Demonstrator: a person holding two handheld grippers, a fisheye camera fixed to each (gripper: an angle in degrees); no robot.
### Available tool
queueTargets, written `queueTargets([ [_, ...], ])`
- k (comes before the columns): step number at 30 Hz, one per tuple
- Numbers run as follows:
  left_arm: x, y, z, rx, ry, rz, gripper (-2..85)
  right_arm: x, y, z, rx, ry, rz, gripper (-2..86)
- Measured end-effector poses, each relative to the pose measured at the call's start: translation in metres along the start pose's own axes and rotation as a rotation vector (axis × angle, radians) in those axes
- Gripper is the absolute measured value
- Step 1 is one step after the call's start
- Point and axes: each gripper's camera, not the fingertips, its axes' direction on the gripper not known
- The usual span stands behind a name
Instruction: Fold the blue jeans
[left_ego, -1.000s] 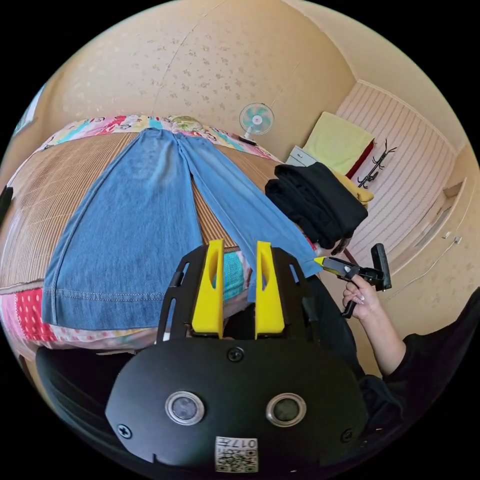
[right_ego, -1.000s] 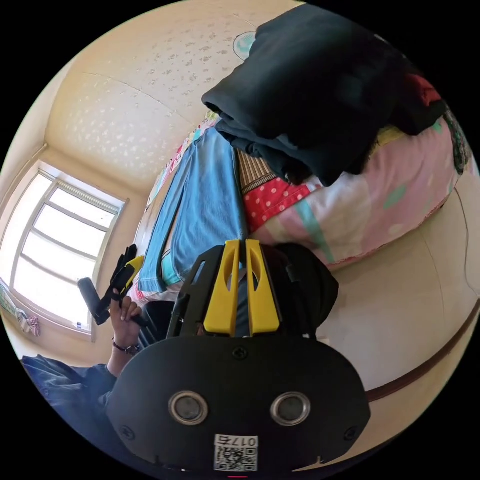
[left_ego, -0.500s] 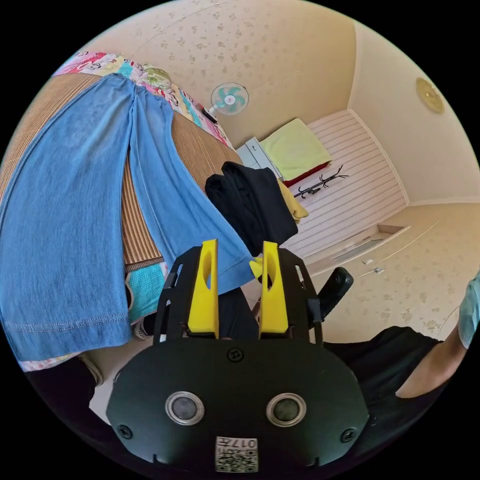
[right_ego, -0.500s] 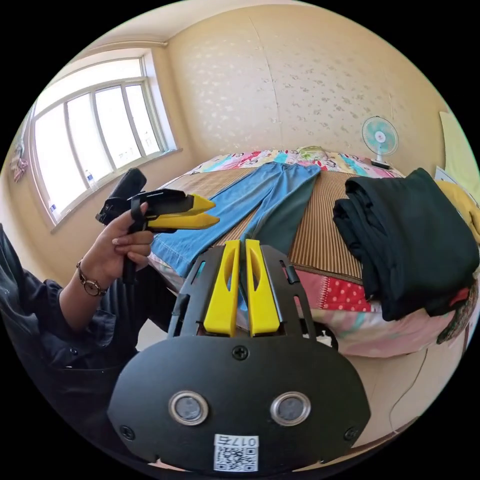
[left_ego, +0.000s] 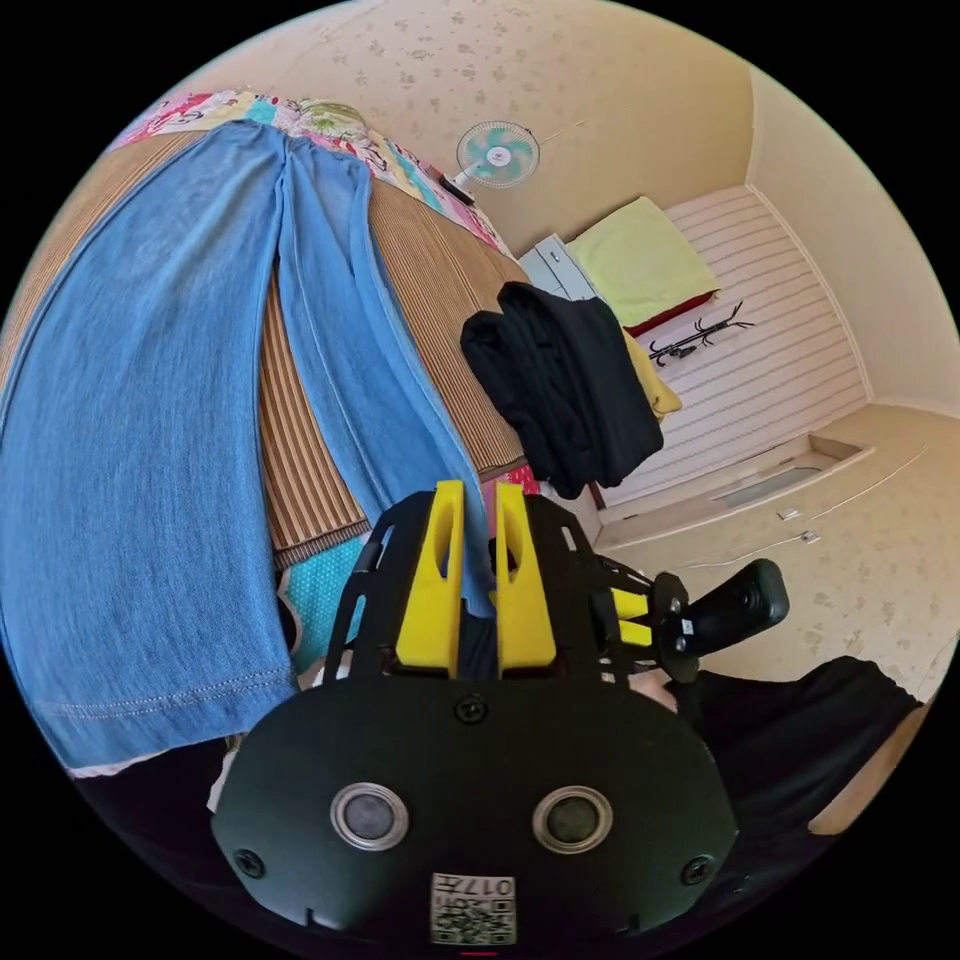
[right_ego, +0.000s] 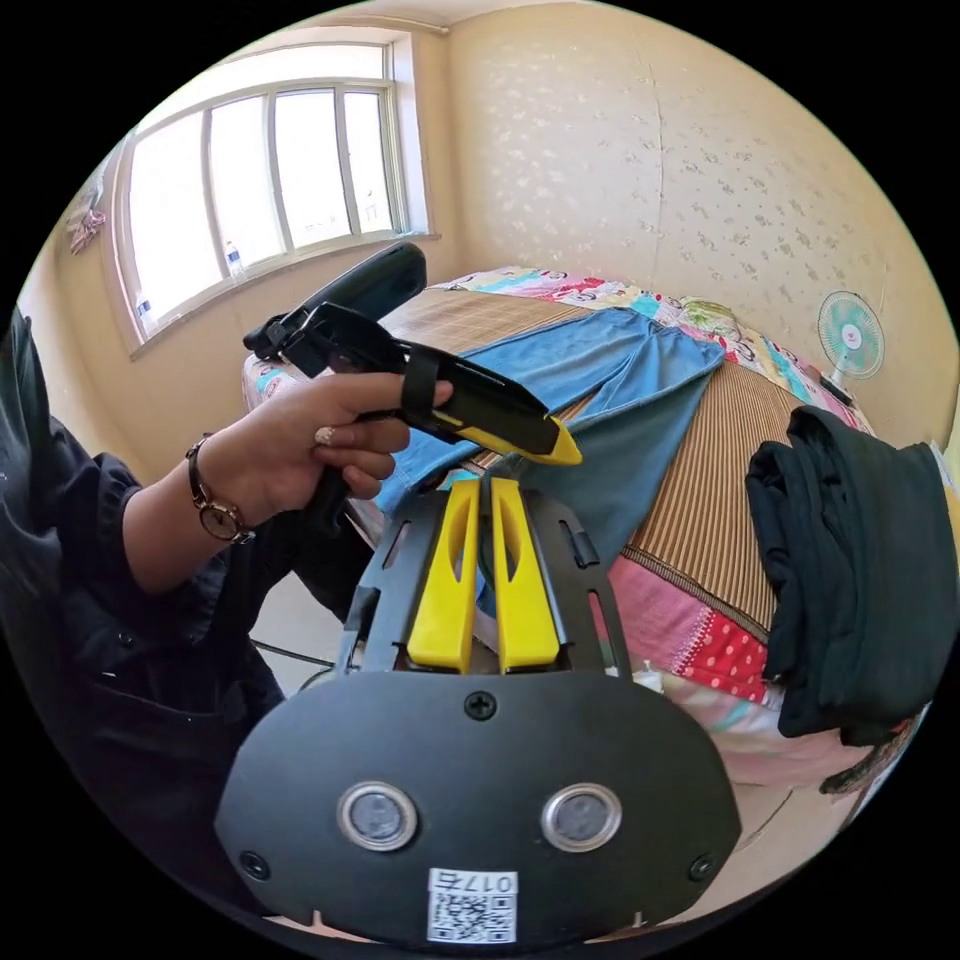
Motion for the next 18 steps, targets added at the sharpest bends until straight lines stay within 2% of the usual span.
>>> queueTargets([
  [5, -0.004, 0.002, -0.006, 0.006, 0.024, 0.035, -0.4, 0.033, -0.008, -0.001, -0.077, -0.123, -0.083, 4.2],
  [10, -0.019, 0.006, -0.013, 0.024, 0.111, 0.022, -0.6, 0.128, -0.064, -0.014, 0.03, -0.318, 0.076, 8.1],
  [15, -0.04, 0.001, -0.014, -0.009, 0.183, -0.009, -0.7, 0.309, -0.184, 0.079, -0.004, -0.401, 0.365, 11.9],
  [16, -0.045, -0.001, -0.014, -0.018, 0.21, -0.017, -0.7, 0.331, -0.196, 0.093, 0.001, -0.385, 0.38, 12.1],
  [18, -0.051, -0.002, -0.016, -0.025, 0.236, -0.024, -0.7, 0.424, -0.239, 0.154, 0.001, -0.225, 0.49, 13.0],
])
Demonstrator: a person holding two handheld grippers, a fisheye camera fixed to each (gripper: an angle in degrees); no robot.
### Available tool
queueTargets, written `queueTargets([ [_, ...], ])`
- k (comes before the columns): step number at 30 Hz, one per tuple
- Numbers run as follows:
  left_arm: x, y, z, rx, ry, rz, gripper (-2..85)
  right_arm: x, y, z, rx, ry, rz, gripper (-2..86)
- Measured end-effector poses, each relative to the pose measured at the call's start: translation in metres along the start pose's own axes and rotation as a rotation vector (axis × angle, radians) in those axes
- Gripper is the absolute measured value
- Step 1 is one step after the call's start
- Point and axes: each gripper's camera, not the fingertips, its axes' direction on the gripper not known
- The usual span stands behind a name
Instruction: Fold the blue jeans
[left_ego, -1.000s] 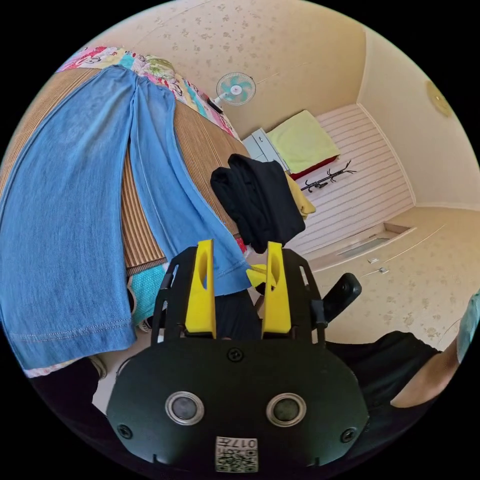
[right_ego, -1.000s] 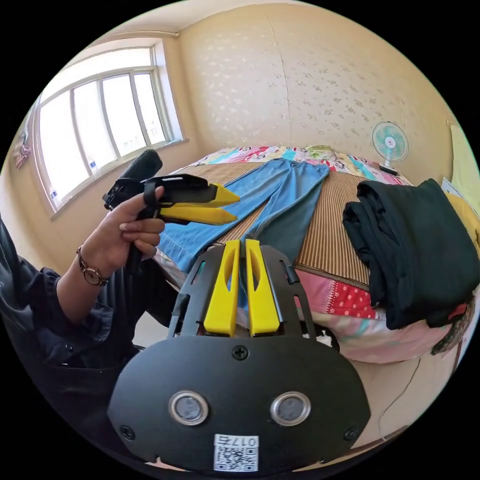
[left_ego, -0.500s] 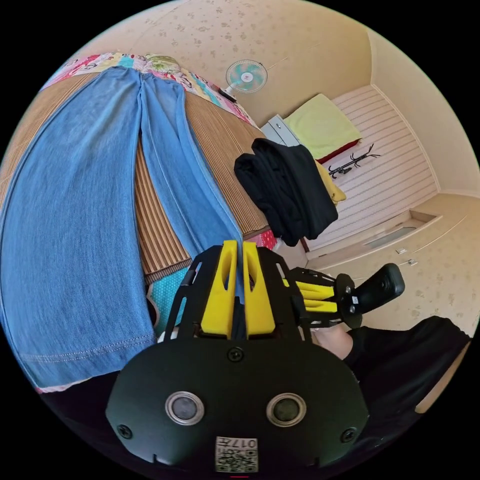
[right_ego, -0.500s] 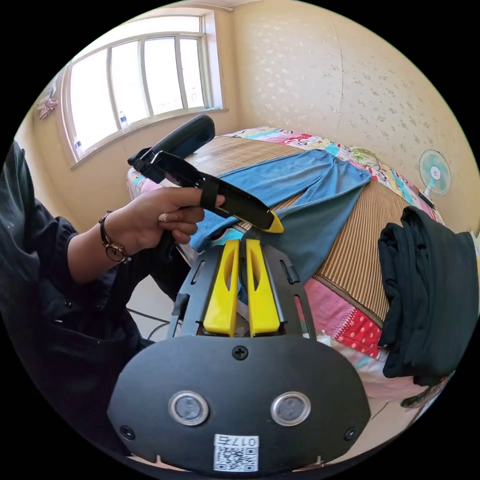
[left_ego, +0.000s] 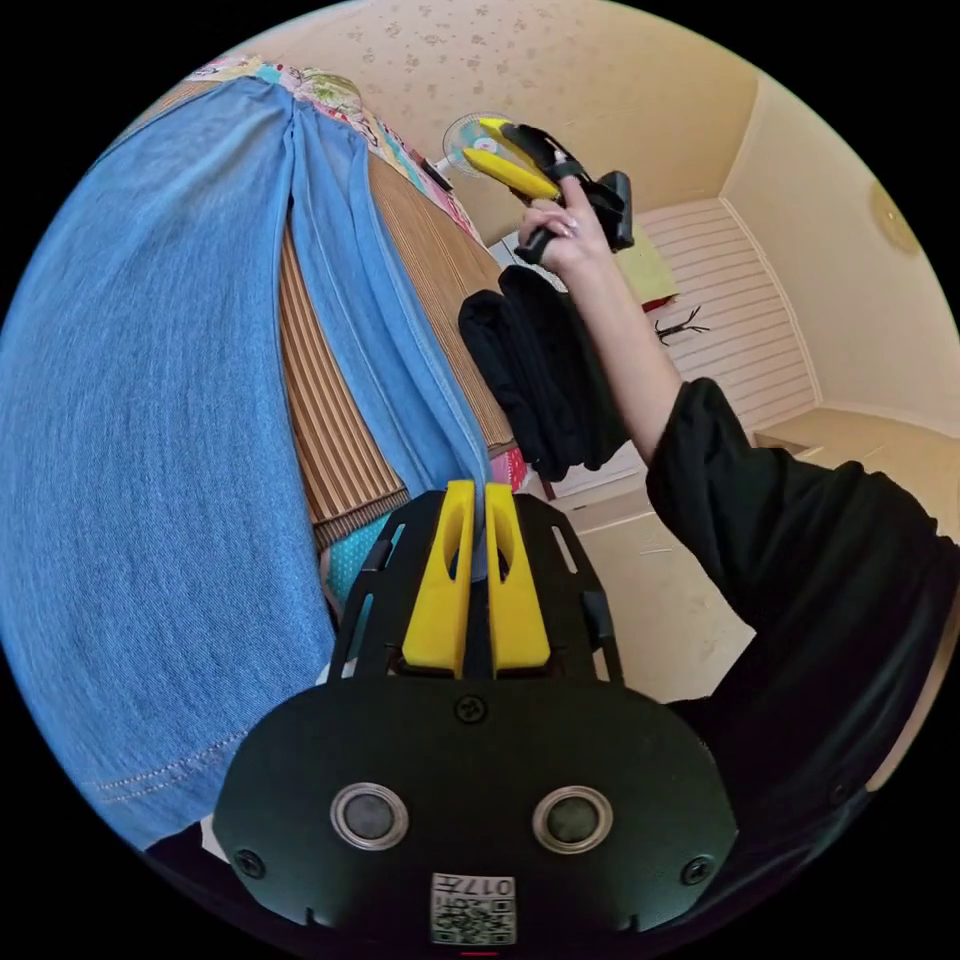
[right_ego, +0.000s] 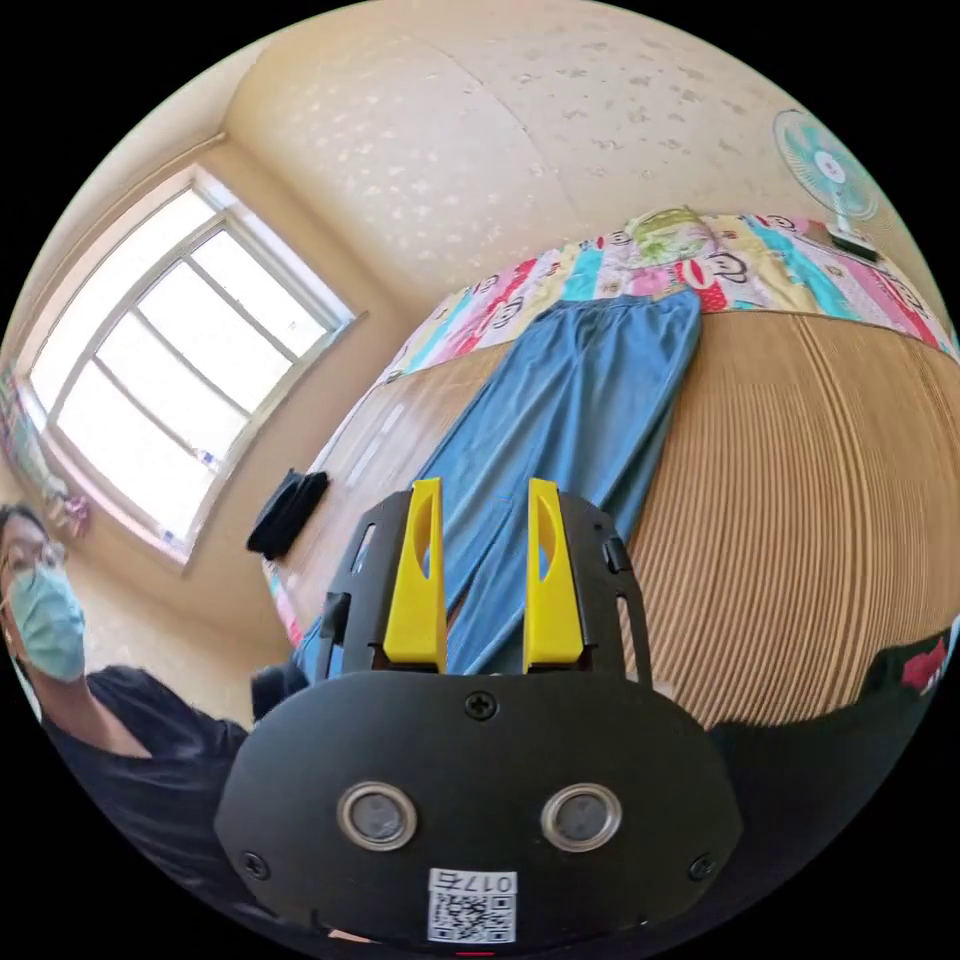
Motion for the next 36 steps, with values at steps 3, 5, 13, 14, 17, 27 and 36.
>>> queueTargets([
  [3, -0.003, 0.0, -0.004, -0.013, 0.014, -0.008, -0.7, 0.101, -0.084, 0.051, 0.078, 0.039, 0.227, 13.9],
  [5, -0.004, -0.002, -0.007, -0.019, 0.023, 0.001, -0.7, 0.148, -0.114, 0.076, 0.144, 0.046, 0.336, 14.1],
  [13, -0.008, -0.005, -0.019, -0.025, 0.096, 0.036, -0.7, 0.241, -0.178, 0.167, 0.258, 0.212, 0.451, 13.4],
  [14, -0.007, -0.006, -0.02, -0.024, 0.1, 0.035, -0.7, 0.239, -0.187, 0.181, 0.246, 0.265, 0.395, 13.2],
  [17, -0.003, -0.004, -0.019, -0.003, 0.09, 0.042, -0.7, 0.237, -0.206, 0.218, 0.184, 0.379, 0.302, 12.4],
  [27, 0.022, -0.016, -0.021, -0.01, 0.086, 0.058, -0.8, 0.211, -0.22, 0.302, 0.024, 0.825, 0.045, 2.0],
  [36, 0.029, 0.021, -0.171, 0.177, 0.126, -0.02, -0.8, 0.068, -0.248, 0.32, 0.174, 0.909, -0.238, 1.4],
])
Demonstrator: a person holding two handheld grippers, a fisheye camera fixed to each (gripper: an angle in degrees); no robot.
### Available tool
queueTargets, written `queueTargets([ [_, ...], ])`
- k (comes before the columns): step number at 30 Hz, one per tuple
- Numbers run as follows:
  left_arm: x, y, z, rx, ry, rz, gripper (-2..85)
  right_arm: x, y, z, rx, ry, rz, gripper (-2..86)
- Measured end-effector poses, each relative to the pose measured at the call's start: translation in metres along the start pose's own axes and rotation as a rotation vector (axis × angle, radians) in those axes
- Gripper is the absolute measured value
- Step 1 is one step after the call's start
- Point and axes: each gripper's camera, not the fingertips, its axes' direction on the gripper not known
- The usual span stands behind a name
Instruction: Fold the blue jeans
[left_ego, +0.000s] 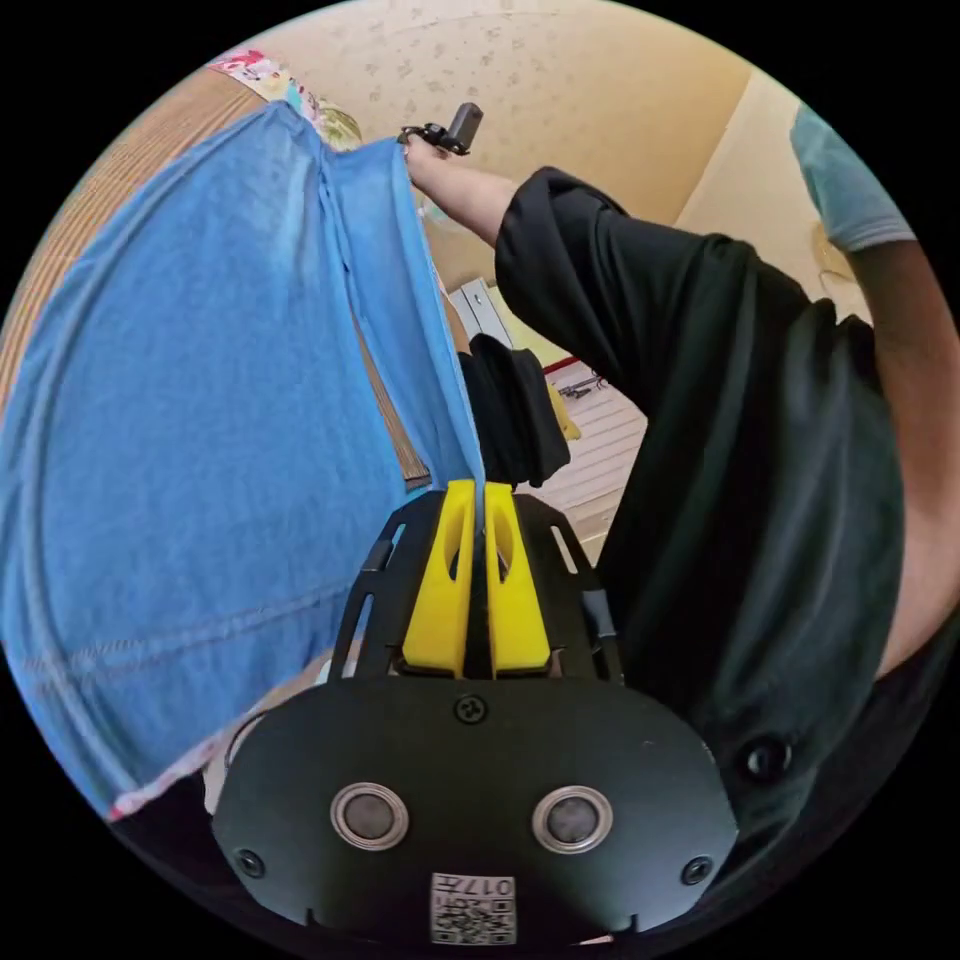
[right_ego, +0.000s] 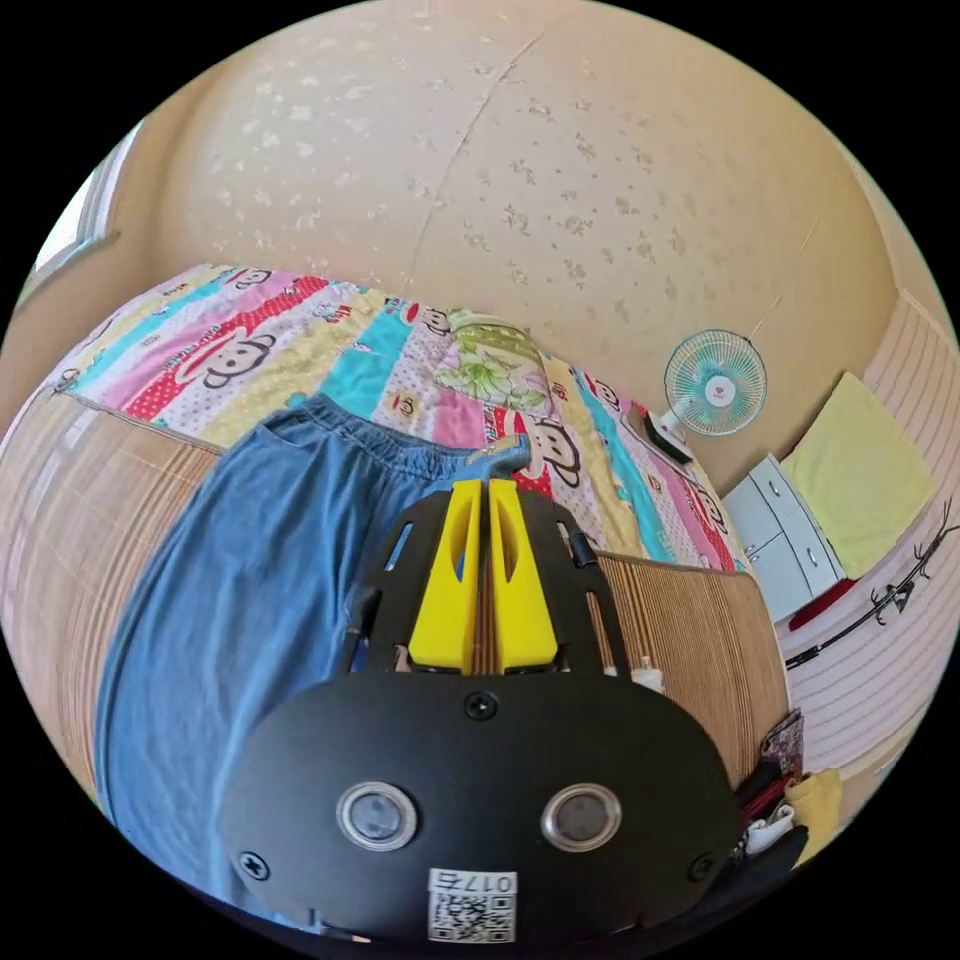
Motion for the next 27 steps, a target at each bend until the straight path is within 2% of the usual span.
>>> queueTargets([
  [4, 0.008, 0.018, -0.063, 0.129, -0.139, -0.036, -0.8, -0.048, -0.012, -0.016, 0.041, -0.097, 0.061, 1.4],
  [7, 0.01, 0.022, -0.068, 0.106, -0.234, -0.048, -0.8, -0.094, -0.011, -0.024, 0.091, -0.085, 0.092, 1.4],
  [14, -0.001, 0.034, -0.077, 0.149, -0.283, -0.122, -0.7, -0.162, 0.003, 0.011, -0.002, -0.181, 0.077, 2.8],
  [16, -0.008, 0.039, -0.078, 0.165, -0.268, -0.166, -0.7, -0.162, 0.014, 0.026, -0.045, -0.254, 0.077, 4.2],
  [19, -0.011, 0.041, -0.076, 0.176, -0.232, -0.178, -0.7, -0.143, 0.032, 0.042, -0.092, -0.507, 0.137, 9.5],
  [24, -0.002, 0.041, -0.067, 0.166, -0.259, -0.171, -0.7, -0.087, 0.087, -0.005, -0.008, -0.902, 0.306, 8.9],
  [27, 0.002, 0.043, -0.063, 0.163, -0.262, -0.172, -0.7, -0.075, 0.131, -0.069, -0.111, -0.958, 0.127, 7.5],
])
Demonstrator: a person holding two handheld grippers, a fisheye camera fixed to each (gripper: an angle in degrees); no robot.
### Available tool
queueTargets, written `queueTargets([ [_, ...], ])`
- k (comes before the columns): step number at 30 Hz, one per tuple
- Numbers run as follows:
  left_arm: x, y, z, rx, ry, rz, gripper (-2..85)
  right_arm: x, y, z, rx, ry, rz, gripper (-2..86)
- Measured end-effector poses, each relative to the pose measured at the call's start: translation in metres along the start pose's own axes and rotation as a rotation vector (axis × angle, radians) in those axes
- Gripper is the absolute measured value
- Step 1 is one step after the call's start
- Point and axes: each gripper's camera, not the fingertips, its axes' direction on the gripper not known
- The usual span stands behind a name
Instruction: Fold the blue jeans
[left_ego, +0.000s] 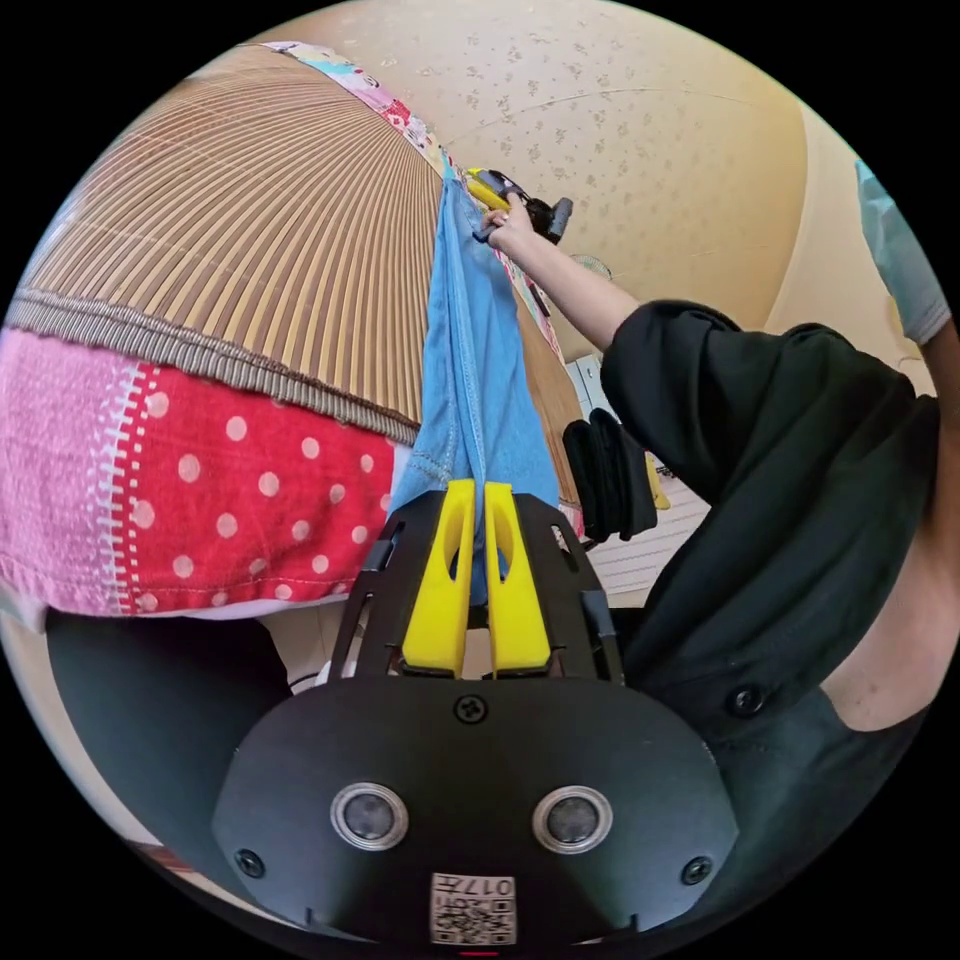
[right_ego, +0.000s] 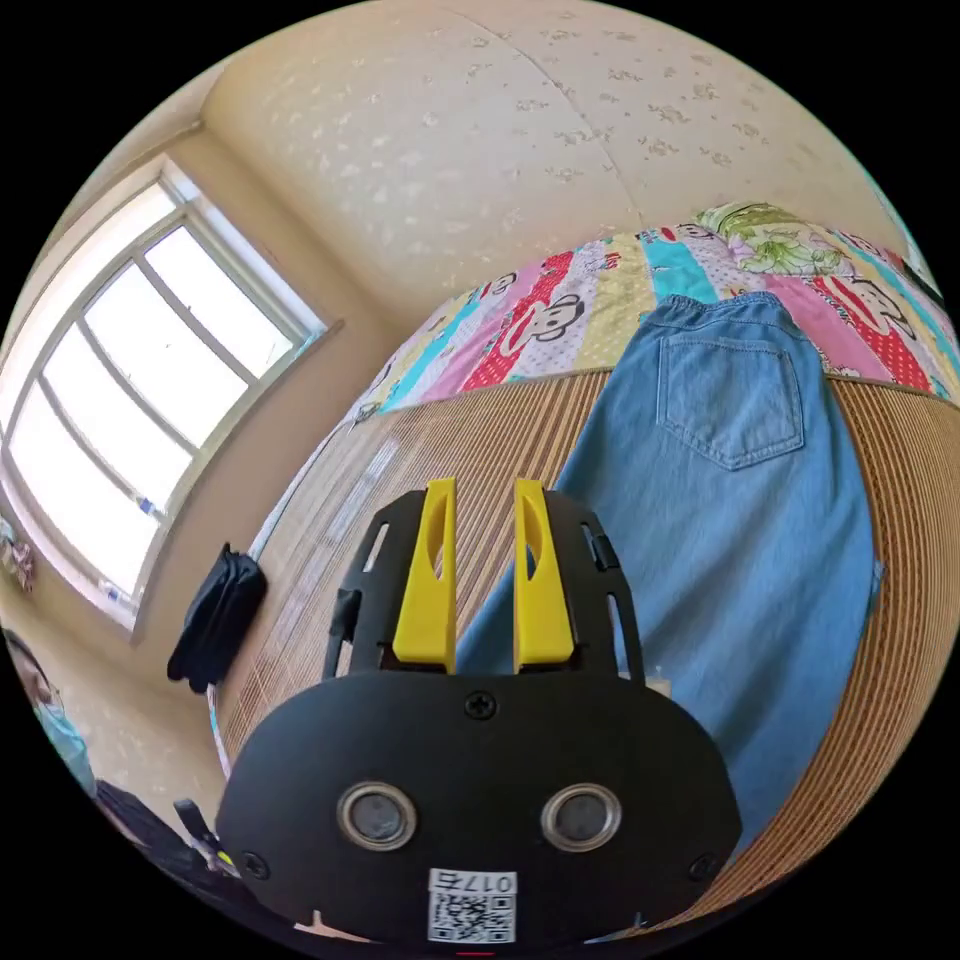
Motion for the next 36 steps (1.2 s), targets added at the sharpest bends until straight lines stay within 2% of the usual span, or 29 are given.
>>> queueTargets([
  [3, 0.003, 0.004, 0.004, 0.006, -0.001, 0.001, -0.6, -0.056, 0.084, -0.074, -0.138, -0.045, -0.247, 5.6],
  [5, 0.007, 0.008, 0.007, 0.01, -0.021, 0.017, -0.6, -0.08, 0.144, -0.118, -0.246, -0.04, -0.311, 5.2],
  [7, 0.012, 0.013, 0.011, 0.021, -0.045, 0.034, -0.6, -0.093, 0.204, -0.16, -0.333, -0.017, -0.266, 4.9],
  [9, 0.013, 0.016, 0.014, 0.025, -0.052, 0.04, -0.7, -0.099, 0.278, -0.218, -0.365, -0.078, -0.162, 4.3],
  [15, 0.021, 0.027, 0.024, 0.031, -0.09, 0.093, -0.6, -0.097, 0.419, -0.335, -0.259, -0.102, 0.089, 4.1],
  [22, 0.026, 0.043, 0.031, 0.043, -0.115, 0.131, -0.4, -0.093, 0.449, -0.389, -0.029, -0.163, 0.228, 6.3],
  [28, 0.043, 0.058, 0.04, 0.045, -0.23, 0.193, -0.3, -0.095, 0.439, -0.378, -0.1, -0.067, 0.248, 7.4],
  [36, 0.039, 0.072, 0.043, 0.075, -0.214, 0.163, -0.2, -0.101, 0.437, -0.381, -0.093, -0.075, 0.249, 5.3],
])
